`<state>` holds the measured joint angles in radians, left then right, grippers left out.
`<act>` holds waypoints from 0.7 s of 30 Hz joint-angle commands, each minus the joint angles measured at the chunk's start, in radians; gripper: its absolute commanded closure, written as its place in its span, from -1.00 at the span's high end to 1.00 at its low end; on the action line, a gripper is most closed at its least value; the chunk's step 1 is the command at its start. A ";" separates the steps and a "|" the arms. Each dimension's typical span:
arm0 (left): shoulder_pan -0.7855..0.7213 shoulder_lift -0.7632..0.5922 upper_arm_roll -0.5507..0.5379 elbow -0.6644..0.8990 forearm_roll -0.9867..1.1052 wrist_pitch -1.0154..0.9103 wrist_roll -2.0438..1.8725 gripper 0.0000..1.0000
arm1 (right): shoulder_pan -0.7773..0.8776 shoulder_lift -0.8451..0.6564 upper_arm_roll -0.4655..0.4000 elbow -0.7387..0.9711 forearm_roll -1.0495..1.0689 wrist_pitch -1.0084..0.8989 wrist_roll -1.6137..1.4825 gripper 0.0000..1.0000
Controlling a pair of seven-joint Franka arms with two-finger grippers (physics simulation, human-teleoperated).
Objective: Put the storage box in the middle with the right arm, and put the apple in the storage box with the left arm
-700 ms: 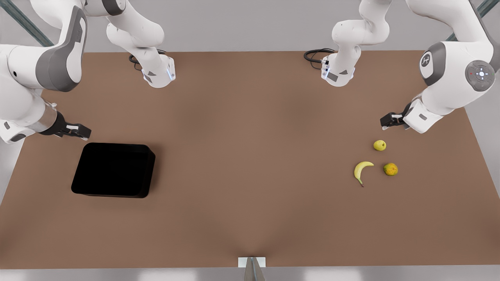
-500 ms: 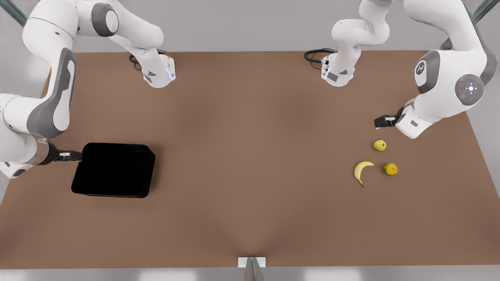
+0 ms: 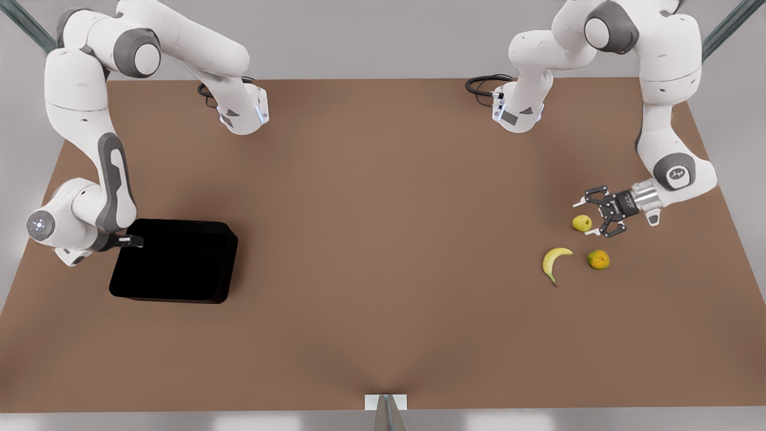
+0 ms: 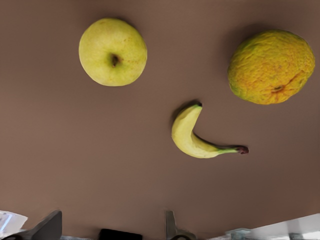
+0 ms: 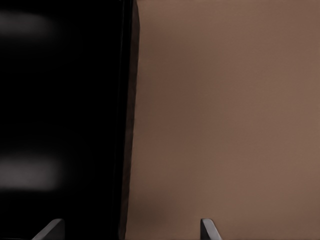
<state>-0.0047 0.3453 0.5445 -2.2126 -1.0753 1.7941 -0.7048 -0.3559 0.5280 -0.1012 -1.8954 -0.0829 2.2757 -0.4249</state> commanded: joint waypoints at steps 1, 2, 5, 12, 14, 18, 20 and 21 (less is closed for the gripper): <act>0.002 0.006 0.000 0.001 -0.106 -0.004 0.001 1.00 | 0.000 0.001 0.000 0.001 0.000 0.001 0.000 1.00; 0.034 0.032 0.000 0.002 -0.124 -0.019 0.013 1.00 | 0.002 0.006 0.000 0.001 0.000 -0.001 0.000 1.00; 0.066 0.080 0.000 0.002 -0.170 -0.078 0.047 1.00 | 0.003 0.007 0.000 0.010 -0.001 -0.027 -0.037 0.18; 0.153 0.234 -0.002 0.005 -0.297 -0.173 0.238 1.00 | 0.012 0.033 0.002 0.033 -0.011 -0.047 -0.097 -0.29; 0.170 0.265 -0.006 0.014 -0.322 -0.170 0.249 1.00 | 0.014 0.035 0.002 0.032 -0.011 -0.047 -0.098 -0.34; 0.183 0.287 -0.011 0.016 -0.353 -0.164 0.245 0.64 | 0.012 0.035 0.002 0.033 -0.011 -0.050 -0.132 -0.52; 0.184 0.304 -0.012 0.020 -0.364 -0.157 0.248 0.54 | 0.011 0.035 0.002 0.033 -0.011 -0.051 -0.135 -0.57; 0.184 0.314 -0.012 0.027 -0.365 -0.157 0.248 0.49 | 0.011 0.035 0.002 0.035 -0.011 -0.051 -0.135 -0.57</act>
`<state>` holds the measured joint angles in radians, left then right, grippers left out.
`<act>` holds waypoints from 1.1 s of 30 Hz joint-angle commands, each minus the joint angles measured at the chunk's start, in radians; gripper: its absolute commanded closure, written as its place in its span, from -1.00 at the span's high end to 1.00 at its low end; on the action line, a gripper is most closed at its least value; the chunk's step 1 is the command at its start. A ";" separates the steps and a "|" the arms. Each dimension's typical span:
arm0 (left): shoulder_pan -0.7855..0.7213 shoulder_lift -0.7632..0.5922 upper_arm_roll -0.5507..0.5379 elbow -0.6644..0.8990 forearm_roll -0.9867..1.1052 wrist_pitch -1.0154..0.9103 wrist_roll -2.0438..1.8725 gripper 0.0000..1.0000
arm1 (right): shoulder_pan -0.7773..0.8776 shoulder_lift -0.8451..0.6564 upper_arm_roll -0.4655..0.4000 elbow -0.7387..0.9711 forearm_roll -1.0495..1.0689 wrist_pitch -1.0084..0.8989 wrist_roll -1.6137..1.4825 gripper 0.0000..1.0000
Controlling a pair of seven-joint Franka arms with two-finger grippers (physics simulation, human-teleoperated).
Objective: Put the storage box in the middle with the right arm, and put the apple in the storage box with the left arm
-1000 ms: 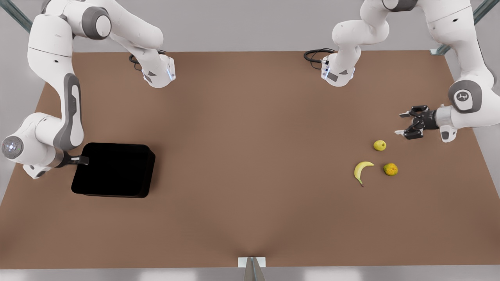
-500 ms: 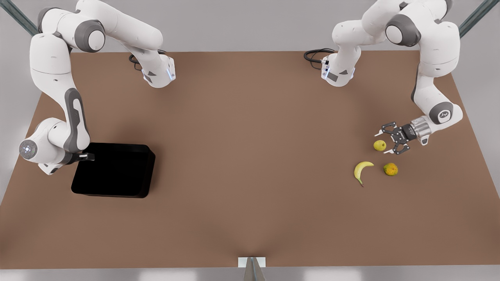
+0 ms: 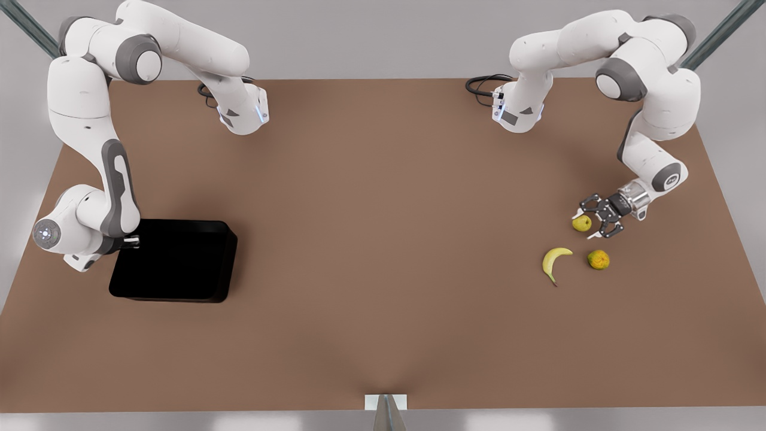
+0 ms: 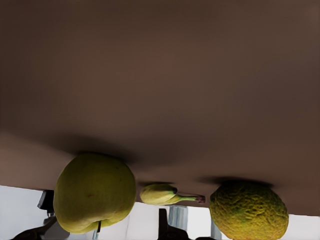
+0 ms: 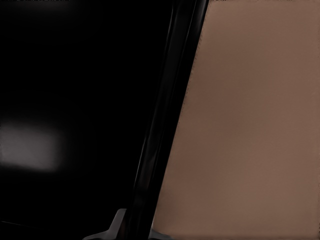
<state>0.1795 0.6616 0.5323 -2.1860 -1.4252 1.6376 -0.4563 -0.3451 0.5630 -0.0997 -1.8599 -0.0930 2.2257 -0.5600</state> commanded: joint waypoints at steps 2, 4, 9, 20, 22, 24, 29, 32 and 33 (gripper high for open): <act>0.003 0.007 -0.012 0.000 -0.024 0.005 0.001 0.48 | 0.000 0.001 0.000 0.007 -0.001 -0.001 -0.001 -0.57; 0.005 0.013 -0.025 0.000 -0.044 0.014 0.002 0.48 | 0.000 0.005 0.000 0.013 -0.001 -0.001 0.000 -0.57; 0.006 0.027 -0.040 -0.001 -0.052 0.036 0.001 0.48 | 0.023 -0.005 0.012 0.036 0.004 -0.029 0.000 -0.57; 0.008 0.024 -0.038 0.002 -0.051 0.025 -0.015 -0.41 | 0.506 -0.055 0.028 0.229 0.187 -0.146 0.015 -0.57; 0.009 -0.008 -0.035 0.005 -0.038 0.021 -0.042 -0.57 | 0.598 0.009 0.028 0.303 0.277 -0.146 0.020 -0.57; 0.008 -0.020 -0.035 0.023 -0.011 0.019 -0.068 -0.57 | 0.675 0.083 0.029 0.392 0.303 -0.144 0.044 -0.57; 0.000 -0.119 -0.064 0.083 0.068 0.013 -0.209 -0.57 | 0.776 0.230 0.104 0.501 0.303 -0.069 0.202 -0.57; -0.002 -0.165 -0.133 0.173 0.118 0.013 -0.351 -0.57 | 0.796 0.296 0.179 0.567 0.302 -0.006 0.354 -0.54; -0.002 -0.189 -0.173 0.193 0.132 0.016 -0.367 -0.57 | 0.798 0.311 0.179 0.577 0.303 -0.005 0.354 0.76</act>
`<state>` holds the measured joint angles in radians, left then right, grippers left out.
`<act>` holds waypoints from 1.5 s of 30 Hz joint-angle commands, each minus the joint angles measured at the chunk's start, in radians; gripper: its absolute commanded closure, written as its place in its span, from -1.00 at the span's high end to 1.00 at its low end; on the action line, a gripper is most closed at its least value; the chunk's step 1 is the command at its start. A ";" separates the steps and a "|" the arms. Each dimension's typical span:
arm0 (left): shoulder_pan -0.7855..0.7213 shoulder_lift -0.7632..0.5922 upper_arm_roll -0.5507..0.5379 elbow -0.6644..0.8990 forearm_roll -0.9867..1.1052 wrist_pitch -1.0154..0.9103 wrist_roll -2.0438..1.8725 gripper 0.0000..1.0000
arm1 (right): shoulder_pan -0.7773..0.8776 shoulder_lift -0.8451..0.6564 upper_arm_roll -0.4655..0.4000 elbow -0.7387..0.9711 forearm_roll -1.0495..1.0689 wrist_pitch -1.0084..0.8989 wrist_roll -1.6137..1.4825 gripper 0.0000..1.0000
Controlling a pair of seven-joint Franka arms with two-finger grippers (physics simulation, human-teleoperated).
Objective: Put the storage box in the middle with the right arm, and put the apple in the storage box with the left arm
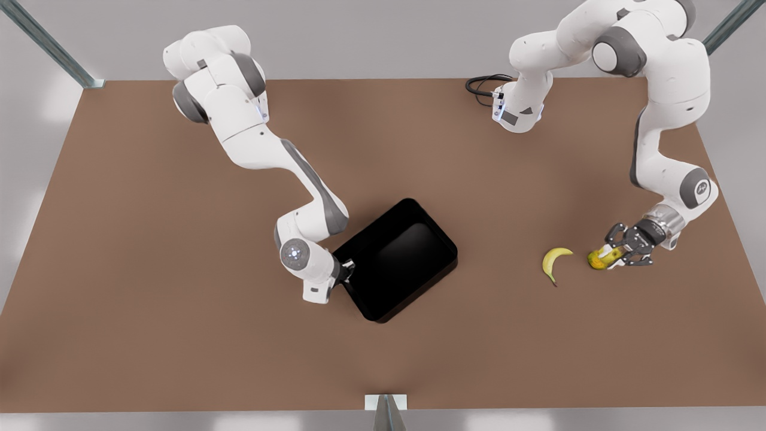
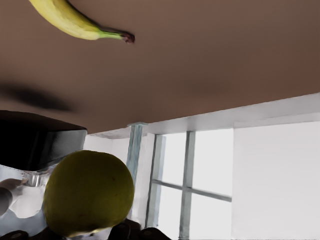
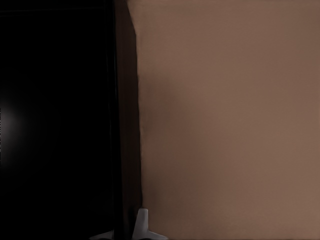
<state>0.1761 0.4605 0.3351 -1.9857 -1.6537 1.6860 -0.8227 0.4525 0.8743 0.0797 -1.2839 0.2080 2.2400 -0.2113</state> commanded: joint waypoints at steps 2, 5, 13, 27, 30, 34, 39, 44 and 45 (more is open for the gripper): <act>0.002 -0.013 -0.037 0.042 0.367 -0.020 -0.055 -0.57 | 0.000 0.002 0.000 0.001 0.001 0.007 -0.006 1.00; 0.000 -0.028 -0.122 0.088 0.417 0.029 -0.124 -0.57 | 0.000 -0.001 0.000 0.015 0.002 0.001 -0.010 1.00; -0.041 0.101 -0.125 0.286 0.428 0.052 -0.127 1.00 | -0.006 -0.023 -0.031 0.103 0.004 -0.156 -0.010 1.00; -0.115 0.257 -0.257 0.285 0.485 0.319 -0.219 1.00 | -0.218 -0.296 -0.146 0.035 -0.004 -0.493 -0.010 1.00; -0.104 0.262 -0.197 0.283 0.469 0.259 -0.151 1.00 | -0.221 -0.311 -0.152 0.028 -0.013 -0.497 -0.011 1.00; -0.102 0.277 -0.183 0.262 0.466 0.271 -0.139 1.00 | -0.221 -0.302 -0.160 0.028 -0.012 -0.493 -0.040 1.00; -0.106 0.283 -0.211 0.242 0.416 0.374 -0.135 1.00 | -0.221 -0.297 -0.160 0.028 -0.012 -0.491 -0.042 1.00; -0.107 0.300 -0.252 0.245 0.351 0.466 -0.150 0.81 | -0.221 -0.293 -0.160 0.026 -0.012 -0.490 -0.042 1.00; -0.107 0.300 -0.252 0.242 0.350 0.465 -0.153 0.69 | -0.221 -0.290 -0.160 0.028 -0.012 -0.490 -0.043 1.00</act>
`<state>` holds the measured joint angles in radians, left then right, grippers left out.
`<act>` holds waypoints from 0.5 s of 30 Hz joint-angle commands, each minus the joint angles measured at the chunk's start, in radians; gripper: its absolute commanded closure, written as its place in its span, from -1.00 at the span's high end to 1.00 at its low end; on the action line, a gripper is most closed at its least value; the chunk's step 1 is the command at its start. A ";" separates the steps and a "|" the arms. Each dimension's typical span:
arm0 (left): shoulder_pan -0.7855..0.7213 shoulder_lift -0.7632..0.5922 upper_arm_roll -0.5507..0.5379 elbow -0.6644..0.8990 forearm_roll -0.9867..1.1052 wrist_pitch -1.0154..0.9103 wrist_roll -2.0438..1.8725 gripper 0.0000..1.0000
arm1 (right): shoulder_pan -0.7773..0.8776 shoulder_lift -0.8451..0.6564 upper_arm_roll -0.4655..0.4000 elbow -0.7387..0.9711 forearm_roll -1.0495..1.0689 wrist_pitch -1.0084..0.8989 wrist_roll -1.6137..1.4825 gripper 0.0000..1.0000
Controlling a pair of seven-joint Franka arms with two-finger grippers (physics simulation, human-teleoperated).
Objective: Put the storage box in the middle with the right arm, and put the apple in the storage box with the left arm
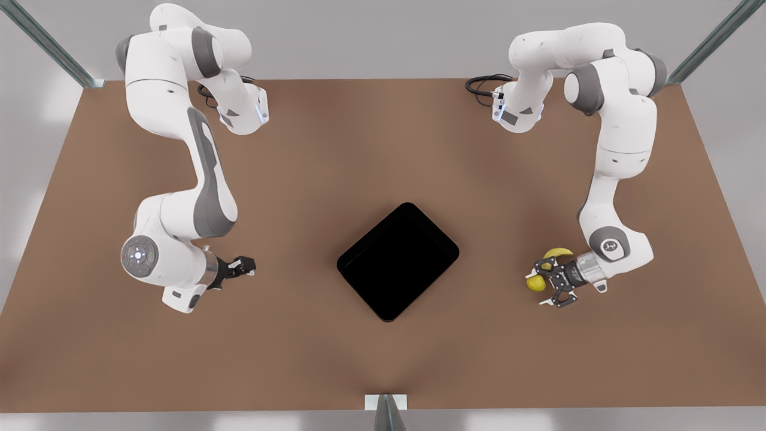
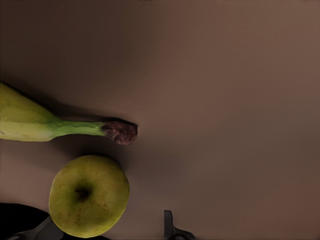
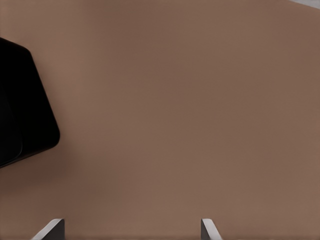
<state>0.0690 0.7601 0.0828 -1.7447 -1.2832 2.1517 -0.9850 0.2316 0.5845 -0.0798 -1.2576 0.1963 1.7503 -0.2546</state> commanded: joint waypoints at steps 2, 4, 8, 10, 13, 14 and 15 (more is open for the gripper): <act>0.000 0.001 0.000 -0.001 -0.027 0.001 -0.006 0.33 | 0.000 0.000 0.000 0.001 0.000 0.000 0.000 1.00; 0.000 -0.001 0.000 -0.013 -0.028 0.000 -0.003 0.10 | 0.000 -0.011 -0.020 0.000 0.000 -0.003 -0.028 1.00; 0.000 -0.002 0.000 -0.035 -0.030 0.005 0.006 0.10 | 0.000 -0.219 -0.037 -0.086 -0.072 -0.129 -0.086 1.00; 0.000 -0.004 0.000 -0.035 -0.033 0.005 0.005 0.05 | -0.009 -0.318 -0.038 -0.129 -0.133 -0.163 -0.143 1.00; 0.000 -0.021 0.002 -0.035 -0.033 -0.007 -0.004 0.34 | -0.011 -0.307 -0.038 -0.129 -0.138 -0.163 -0.173 1.00; 0.000 -0.024 0.002 -0.035 -0.033 -0.009 -0.004 0.56 | -0.011 -0.305 -0.038 -0.129 -0.138 -0.163 -0.173 1.00; 0.000 -0.024 0.002 -0.038 -0.033 -0.007 -0.004 0.56 | -0.011 -0.302 -0.038 -0.129 -0.138 -0.161 -0.173 1.00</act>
<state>0.0690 0.7364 0.0844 -1.7838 -1.3156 2.1445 -0.9895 0.2209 0.2837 -0.1181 -1.3867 0.0583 1.5892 -0.4280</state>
